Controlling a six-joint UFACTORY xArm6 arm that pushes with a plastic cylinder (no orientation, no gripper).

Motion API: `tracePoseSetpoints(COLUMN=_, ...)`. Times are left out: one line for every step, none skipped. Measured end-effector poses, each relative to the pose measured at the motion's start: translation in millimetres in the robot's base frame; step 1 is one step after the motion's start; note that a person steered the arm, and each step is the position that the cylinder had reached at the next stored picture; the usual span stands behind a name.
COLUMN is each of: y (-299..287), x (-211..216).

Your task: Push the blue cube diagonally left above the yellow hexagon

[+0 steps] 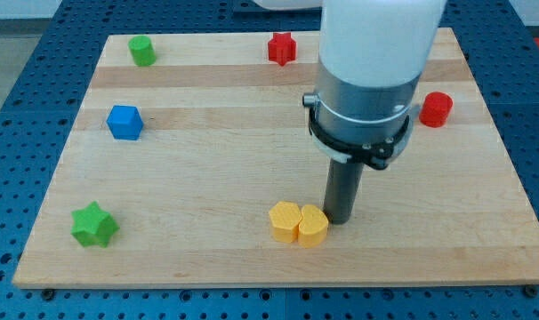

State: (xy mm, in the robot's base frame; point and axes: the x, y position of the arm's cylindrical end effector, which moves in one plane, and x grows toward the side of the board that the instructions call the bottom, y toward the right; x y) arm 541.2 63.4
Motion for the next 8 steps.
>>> tracePoseSetpoints(y=-0.3, x=-29.1)
tracePoseSetpoints(y=-24.8, x=-47.3)
tracePoseSetpoints(y=-84.4, x=-47.4)
tracePoseSetpoints(y=-156.4, x=-48.9)
tracePoseSetpoints(y=-221.4, x=-60.6)
tracePoseSetpoints(y=-278.6, x=-80.6)
tracePoseSetpoints(y=-322.7, x=-97.6)
tracePoseSetpoints(y=-336.3, x=-127.4)
